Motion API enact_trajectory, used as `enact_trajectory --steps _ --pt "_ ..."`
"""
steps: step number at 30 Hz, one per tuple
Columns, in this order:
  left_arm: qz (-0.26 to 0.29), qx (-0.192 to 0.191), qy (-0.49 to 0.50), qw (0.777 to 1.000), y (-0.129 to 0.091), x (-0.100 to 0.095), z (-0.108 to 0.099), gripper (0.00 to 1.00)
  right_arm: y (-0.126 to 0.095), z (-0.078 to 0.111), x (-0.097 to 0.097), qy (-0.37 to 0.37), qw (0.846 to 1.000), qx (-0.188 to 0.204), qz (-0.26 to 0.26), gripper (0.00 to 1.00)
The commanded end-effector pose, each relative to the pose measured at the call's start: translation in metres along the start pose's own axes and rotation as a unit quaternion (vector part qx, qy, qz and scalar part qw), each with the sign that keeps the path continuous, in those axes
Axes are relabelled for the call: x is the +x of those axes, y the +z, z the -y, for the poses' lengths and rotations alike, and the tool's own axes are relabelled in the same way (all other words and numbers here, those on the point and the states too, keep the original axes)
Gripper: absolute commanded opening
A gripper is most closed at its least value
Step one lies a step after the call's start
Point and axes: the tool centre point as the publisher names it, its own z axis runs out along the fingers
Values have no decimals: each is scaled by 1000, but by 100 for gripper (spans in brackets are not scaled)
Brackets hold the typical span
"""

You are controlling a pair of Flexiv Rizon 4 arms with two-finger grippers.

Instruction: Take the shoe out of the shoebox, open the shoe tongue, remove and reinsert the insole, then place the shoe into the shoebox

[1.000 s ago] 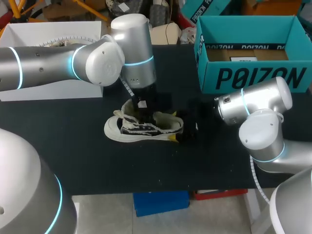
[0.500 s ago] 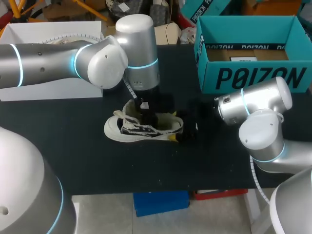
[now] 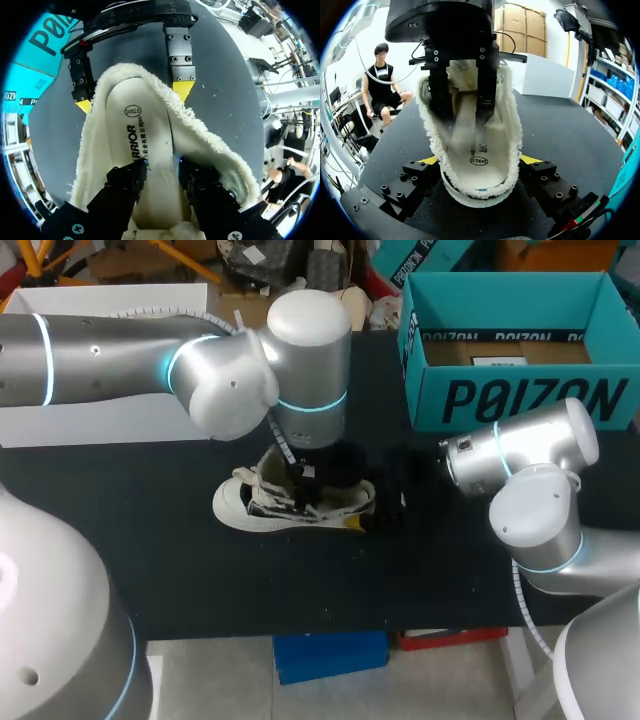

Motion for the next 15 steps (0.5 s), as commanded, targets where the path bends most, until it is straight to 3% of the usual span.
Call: enact_trajectory --steps 1,8,15 --pt "38 -20 -12 999 42 5 -6 42 3 2 -1 1 1000 1 1 0" --pt "91 -22 -14 996 56 3 -11 38 3 2 -1 1 1000 1 1 0" --pt "164 -62 -10 984 77 4 -8 35 3 2 -1 1 1000 1 1 0"
